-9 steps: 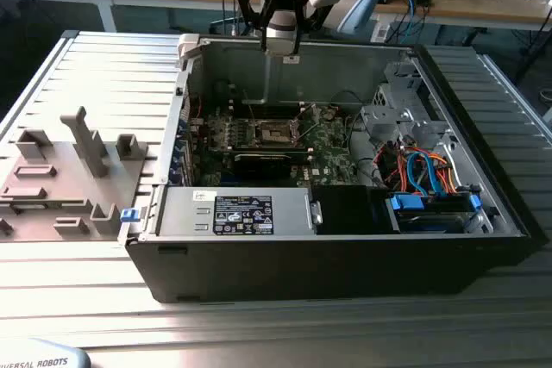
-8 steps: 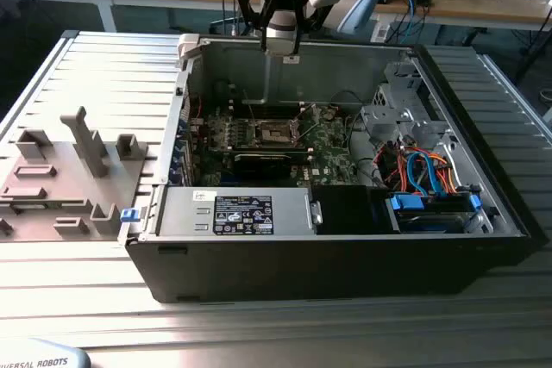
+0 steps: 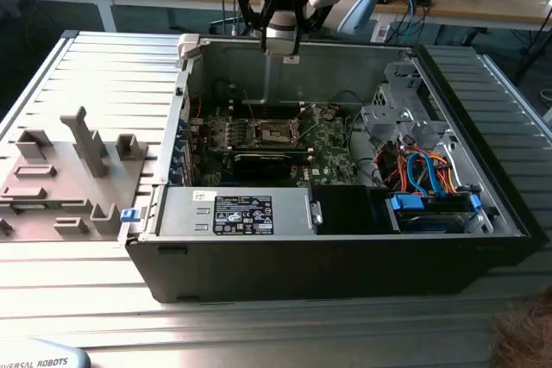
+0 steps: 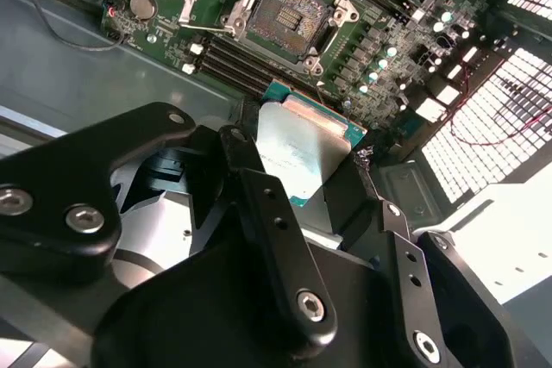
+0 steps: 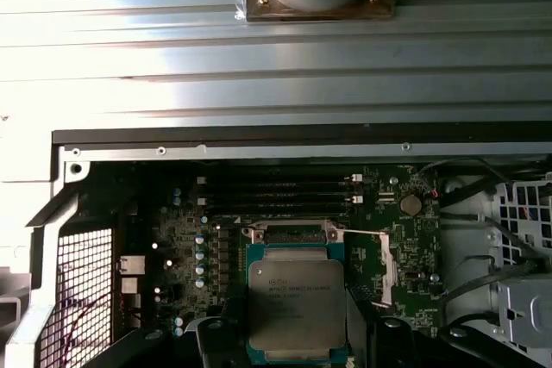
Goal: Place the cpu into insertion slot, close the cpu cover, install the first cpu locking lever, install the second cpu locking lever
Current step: 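Place the cpu into insertion slot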
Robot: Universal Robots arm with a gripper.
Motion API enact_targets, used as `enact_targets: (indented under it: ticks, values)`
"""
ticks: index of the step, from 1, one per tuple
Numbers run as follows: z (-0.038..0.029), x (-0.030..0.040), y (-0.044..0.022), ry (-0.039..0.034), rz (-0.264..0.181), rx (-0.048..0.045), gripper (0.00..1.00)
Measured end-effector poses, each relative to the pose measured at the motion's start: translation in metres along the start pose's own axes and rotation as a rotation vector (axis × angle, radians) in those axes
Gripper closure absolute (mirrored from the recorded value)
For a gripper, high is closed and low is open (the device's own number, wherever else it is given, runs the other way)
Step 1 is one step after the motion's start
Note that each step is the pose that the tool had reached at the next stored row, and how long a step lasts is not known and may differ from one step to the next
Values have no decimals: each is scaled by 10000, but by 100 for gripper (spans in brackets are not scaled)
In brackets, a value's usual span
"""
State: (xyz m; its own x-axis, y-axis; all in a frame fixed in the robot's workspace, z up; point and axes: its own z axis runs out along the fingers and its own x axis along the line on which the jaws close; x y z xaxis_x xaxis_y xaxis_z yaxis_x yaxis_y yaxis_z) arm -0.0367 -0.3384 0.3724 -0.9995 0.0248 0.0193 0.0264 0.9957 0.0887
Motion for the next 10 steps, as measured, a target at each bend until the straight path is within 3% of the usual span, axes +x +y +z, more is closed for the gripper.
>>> enact_targets:
  ticks: [10]
  values:
    - [19,0,-2,0,0,0,46]
